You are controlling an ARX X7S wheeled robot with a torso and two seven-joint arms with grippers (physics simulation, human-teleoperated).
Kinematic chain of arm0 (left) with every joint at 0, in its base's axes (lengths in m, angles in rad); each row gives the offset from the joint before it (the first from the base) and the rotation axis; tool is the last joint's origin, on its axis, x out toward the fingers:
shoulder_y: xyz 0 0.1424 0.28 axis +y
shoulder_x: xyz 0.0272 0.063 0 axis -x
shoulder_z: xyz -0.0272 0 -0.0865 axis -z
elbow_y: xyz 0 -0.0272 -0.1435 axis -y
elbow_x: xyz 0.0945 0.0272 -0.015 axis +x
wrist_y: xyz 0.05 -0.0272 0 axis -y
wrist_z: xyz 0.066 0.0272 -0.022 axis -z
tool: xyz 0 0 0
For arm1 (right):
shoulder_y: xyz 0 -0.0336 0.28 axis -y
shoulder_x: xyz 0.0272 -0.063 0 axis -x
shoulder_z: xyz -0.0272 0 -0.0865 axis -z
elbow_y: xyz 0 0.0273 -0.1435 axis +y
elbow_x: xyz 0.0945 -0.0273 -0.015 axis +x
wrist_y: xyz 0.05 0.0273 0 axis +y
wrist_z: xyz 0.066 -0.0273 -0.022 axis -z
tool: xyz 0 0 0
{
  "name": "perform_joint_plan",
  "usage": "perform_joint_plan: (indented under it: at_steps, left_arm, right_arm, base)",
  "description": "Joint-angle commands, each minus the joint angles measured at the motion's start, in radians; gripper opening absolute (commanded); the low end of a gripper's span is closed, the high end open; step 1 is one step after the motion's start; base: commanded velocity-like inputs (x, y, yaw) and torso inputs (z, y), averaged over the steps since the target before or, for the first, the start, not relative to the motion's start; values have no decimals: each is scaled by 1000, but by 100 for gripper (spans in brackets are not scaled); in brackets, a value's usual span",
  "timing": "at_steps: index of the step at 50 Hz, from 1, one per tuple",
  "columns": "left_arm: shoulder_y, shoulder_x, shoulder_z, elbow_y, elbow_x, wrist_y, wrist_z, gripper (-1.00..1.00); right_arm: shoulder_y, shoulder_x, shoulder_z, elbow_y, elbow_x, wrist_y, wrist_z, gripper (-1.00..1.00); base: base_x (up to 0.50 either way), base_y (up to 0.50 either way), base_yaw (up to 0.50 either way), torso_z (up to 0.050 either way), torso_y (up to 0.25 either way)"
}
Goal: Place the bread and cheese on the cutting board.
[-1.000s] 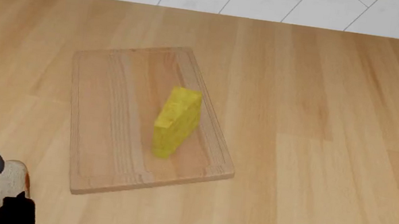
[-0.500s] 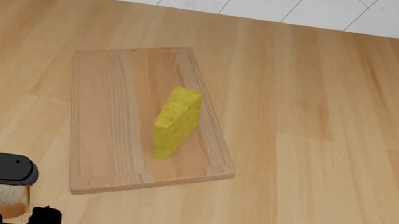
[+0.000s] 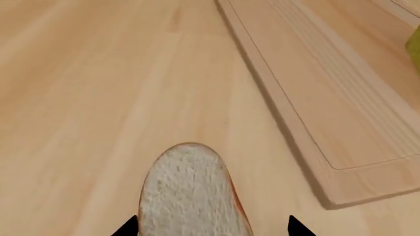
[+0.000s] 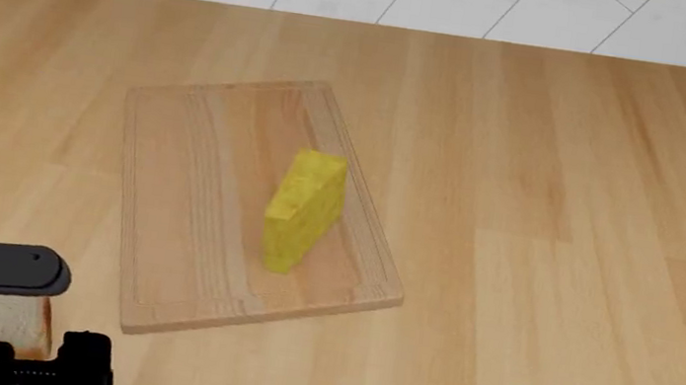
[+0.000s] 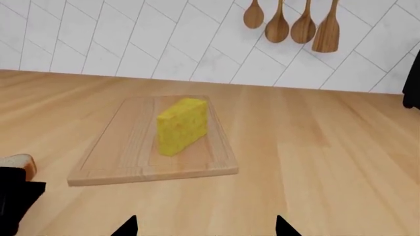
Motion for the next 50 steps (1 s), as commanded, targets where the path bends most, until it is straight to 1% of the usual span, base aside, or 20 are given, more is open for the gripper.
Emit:
perform_joint_plan:
  at_steps: [1, 2, 3, 6, 8, 14, 21, 24, 26, 28, 31, 36, 38, 42, 46, 50]
  left_arm:
    - [82, 2, 21, -53, -58, 36, 42, 100]
    - [84, 0, 21, -53, -60, 36, 41, 100]
    - [89, 2, 23, -63, -53, 41, 43, -100]
    - [92, -1, 26, -68, -42, 43, 30, -100]
    - [93, -1, 41, -81, -2, 39, -13, -100]
    - [96, -24, 29, -70, 6, 60, -22, -100]
    - [16, -75, -5, 23, 5, 34, -85, -100]
    - [-27, -79, -16, 46, -5, 5, -97, -100]
    - [-60, -69, -29, 49, -30, -15, -78, -100]
    - [-86, -55, -27, 44, -27, -43, -81, -100]
    - [-169, -17, -32, 24, -52, -117, -75, -100]
    - [-227, 41, -51, -26, -90, -151, -43, -100]
    - [-261, 78, -44, -62, -90, -189, -8, -100]
    - [-262, 121, -37, -108, -71, -190, 12, -100]
    - [-298, 161, -41, -169, -91, -221, 49, -100]
    - [-357, 240, -20, -266, -73, -281, 121, -100]
  right_arm:
    - [-5, -8, 11, -8, -16, 1, -23, 100]
    - [-6, -7, 8, -6, -19, -2, -23, 100]
    - [-7, -7, 5, -4, -21, -5, -23, 100]
    - [-8, -4, 1, -2, -21, -8, -21, 100]
    - [-8, -3, -1, -1, -21, -11, -20, 100]
    - [-4, 0, -9, -2, -18, -10, -12, 100]
    - [-7, 1, -30, 6, -31, -22, -11, 100]
    - [-1, 4, -27, 1, -20, -15, -4, 100]
    - [-5, 5, -27, 0, -20, -19, -4, 100]
    - [-7, 7, -29, 3, -23, -26, -5, 100]
    - [-10, 10, -29, 9, -25, -33, -6, 100]
    - [-10, 11, -27, 6, -19, -32, -2, 100]
    - [-12, 16, -17, -1, -9, -30, 1, 100]
    - [-1, 17, 0, -8, 13, -25, 11, 100]
    - [-13, 21, 6, 12, 6, -49, 0, 100]
    - [-14, 25, 19, 2, 25, -40, 11, 100]
  base:
    - [14, 3, 0, 0, 0]
    - [0, 3, 0, 0, 0]
    - [0, 0, 0, 0, 0]
    - [4, 1, 0, 0, 0]
    - [0, 1, 0, 0, 0]
    - [0, 2, 2, 0, 0]
    - [0, 1, 2, 0, 0]
    - [0, 0, 1, 0, 0]
    - [0, 0, 0, 0, 0]
    - [0, 0, 0, 0, 0]
    - [0, 0, 0, 0, 0]
    - [0, 0, 0, 0, 0]
    - [0, 0, 0, 0, 0]
    - [0, 0, 0, 0, 0]
    - [0, 0, 0, 0, 0]
    - [0, 0, 0, 0, 0]
